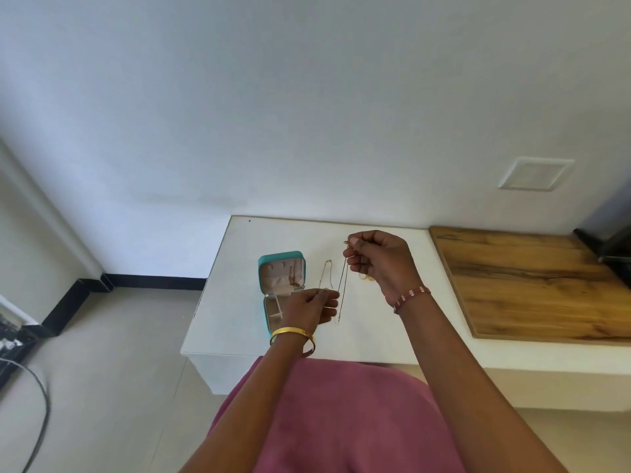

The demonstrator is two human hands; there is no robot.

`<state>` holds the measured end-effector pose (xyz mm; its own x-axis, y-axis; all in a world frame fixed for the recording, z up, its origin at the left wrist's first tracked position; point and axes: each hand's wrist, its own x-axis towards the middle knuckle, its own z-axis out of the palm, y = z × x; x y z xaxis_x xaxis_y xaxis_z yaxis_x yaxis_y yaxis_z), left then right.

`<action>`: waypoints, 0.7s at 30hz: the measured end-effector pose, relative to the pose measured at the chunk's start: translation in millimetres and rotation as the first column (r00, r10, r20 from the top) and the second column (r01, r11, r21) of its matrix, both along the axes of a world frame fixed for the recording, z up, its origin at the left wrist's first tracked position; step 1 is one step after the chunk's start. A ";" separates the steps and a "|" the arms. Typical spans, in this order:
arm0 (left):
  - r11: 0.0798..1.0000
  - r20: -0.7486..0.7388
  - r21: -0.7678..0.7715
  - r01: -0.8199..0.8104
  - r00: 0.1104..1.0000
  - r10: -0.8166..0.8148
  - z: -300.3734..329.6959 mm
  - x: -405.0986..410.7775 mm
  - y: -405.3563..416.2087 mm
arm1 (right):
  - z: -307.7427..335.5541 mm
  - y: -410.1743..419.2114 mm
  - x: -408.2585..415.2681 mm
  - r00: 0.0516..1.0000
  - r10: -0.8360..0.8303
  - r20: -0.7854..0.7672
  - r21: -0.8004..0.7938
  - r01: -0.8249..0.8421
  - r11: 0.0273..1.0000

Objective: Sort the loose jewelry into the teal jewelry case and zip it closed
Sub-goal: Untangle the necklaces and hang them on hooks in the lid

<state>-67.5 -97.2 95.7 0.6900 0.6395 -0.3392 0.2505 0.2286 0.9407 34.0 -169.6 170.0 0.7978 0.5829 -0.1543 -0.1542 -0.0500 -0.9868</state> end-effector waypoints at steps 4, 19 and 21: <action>0.959 0.052 -0.283 0.025 0.999 -0.011 30.6 -0.2 -10.7 | 18.7 -17.3 -19.6 0.994 0.107 0.010 0.017 -0.107 0.994; 0.895 0.156 -0.399 -0.203 0.946 0.284 66.8 -24.1 -12.6 | -12.9 -72.0 -64.3 0.957 0.291 0.014 -0.237 -0.279 0.930; 0.908 0.179 -0.362 -0.209 0.941 0.288 67.8 -27.8 -12.7 | -18.6 -74.8 -67.5 0.943 0.332 0.013 -0.300 -0.313 0.901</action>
